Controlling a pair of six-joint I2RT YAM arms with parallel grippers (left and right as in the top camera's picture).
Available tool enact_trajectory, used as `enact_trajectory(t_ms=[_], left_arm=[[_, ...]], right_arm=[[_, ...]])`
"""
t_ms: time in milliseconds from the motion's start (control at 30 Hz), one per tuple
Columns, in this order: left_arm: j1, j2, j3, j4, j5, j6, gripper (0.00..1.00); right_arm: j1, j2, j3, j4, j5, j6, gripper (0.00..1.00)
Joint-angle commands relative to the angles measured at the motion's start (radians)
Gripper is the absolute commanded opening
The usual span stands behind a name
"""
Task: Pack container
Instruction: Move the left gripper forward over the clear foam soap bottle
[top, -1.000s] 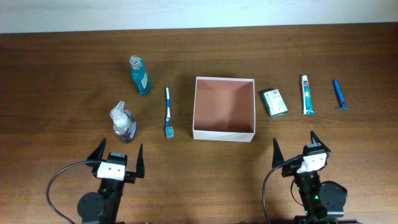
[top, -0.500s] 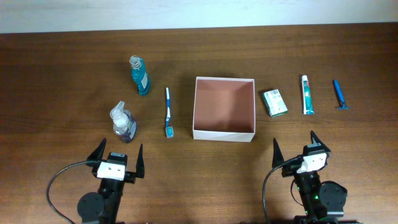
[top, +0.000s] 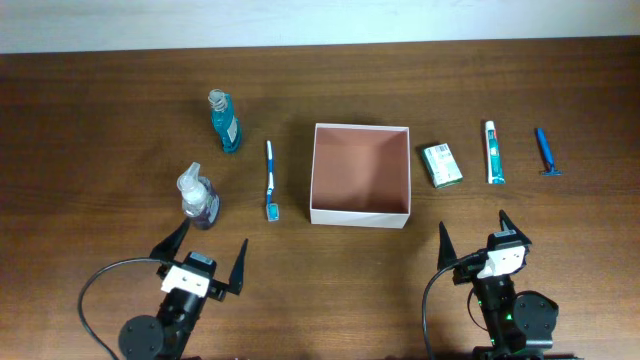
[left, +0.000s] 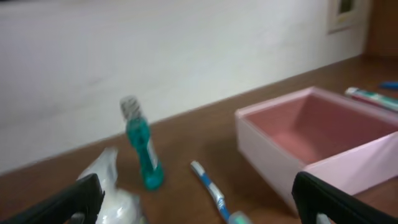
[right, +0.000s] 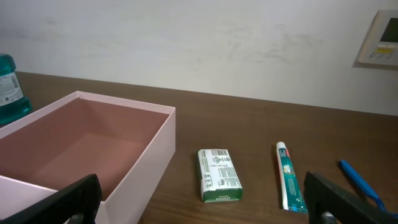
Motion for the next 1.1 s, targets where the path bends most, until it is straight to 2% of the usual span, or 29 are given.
enact_trajectory(t_ms=[0, 67, 233, 367, 500, 633, 767, 967, 1067], left_arm=[[0.006, 0.016, 0.174, -0.066, 0.074, -0.015, 0.99], [0.006, 0.050, 0.293, -0.153, 0.056, -0.016, 0.99], [0.006, 0.200, 0.697, -0.507, -0.081, -0.064, 0.99], [0.005, 0.281, 0.988, -0.726, 0.006, -0.064, 0.99], [0.005, 0.283, 1.124, -0.803, 0.007, -0.053, 0.99], [0.005, 0.347, 1.246, -0.888, -0.089, -0.108, 1.00], [0.005, 0.555, 1.383, -1.064, -0.080, -0.110, 1.00], [0.005, 0.901, 1.556, -1.298, 0.060, -0.091, 0.99], [0.005, 1.000, 1.562, -1.371, -0.008, -0.090, 0.99]], right_arm=[[-0.005, -0.011, -0.005, -0.008, 0.010, 0.004, 0.99], [-0.005, -0.011, -0.005, -0.008, 0.010, 0.003, 0.99], [-0.005, -0.011, -0.005, -0.008, 0.010, 0.003, 0.99], [-0.005, -0.011, -0.005, -0.008, 0.010, 0.004, 0.99], [-0.005, -0.011, -0.005, -0.008, 0.010, 0.003, 0.99], [-0.005, -0.011, -0.005, -0.008, 0.010, 0.003, 0.99], [-0.005, -0.011, -0.005, -0.008, 0.010, 0.004, 0.99], [-0.005, -0.011, -0.005, -0.008, 0.010, 0.003, 0.99], [-0.005, -0.011, -0.005, -0.008, 0.010, 0.003, 0.99]])
